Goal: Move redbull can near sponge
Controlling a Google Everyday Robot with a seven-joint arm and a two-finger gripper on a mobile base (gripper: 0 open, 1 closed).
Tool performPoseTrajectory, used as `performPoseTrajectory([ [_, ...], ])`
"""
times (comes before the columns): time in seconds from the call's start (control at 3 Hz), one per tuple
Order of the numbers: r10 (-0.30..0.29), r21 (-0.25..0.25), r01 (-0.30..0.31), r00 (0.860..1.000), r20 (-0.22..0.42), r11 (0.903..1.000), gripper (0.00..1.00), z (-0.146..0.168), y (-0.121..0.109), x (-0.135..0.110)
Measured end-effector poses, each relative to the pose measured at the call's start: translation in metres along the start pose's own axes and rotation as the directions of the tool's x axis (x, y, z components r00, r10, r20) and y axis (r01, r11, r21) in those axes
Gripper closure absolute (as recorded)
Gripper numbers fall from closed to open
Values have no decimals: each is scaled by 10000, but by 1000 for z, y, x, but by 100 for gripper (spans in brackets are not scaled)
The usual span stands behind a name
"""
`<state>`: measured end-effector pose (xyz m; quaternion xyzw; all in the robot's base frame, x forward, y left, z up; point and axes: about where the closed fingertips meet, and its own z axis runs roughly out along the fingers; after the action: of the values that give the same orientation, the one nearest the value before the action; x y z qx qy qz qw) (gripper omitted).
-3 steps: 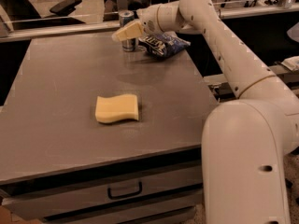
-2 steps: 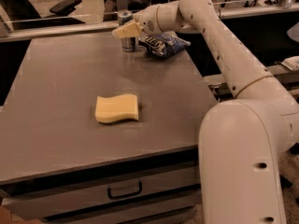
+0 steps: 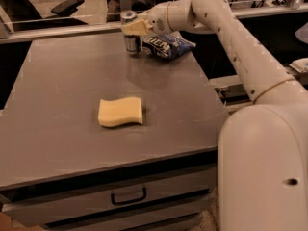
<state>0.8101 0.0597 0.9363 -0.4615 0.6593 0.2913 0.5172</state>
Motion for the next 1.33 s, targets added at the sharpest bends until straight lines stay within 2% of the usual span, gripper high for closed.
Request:
performPoseTrajectory([
  [0.33,300,-282,-295,9994,147,9992,100,-39,26,-13],
  [0.67,680,-604,-677,9977,37,9959,100,-77,63,-20],
  [1.0,830,-807,-869,9953,-507,9929,100,-105,102,-9],
  [1.33,451,-793,-537,9933,-1064,9954,100,-115,127,7],
])
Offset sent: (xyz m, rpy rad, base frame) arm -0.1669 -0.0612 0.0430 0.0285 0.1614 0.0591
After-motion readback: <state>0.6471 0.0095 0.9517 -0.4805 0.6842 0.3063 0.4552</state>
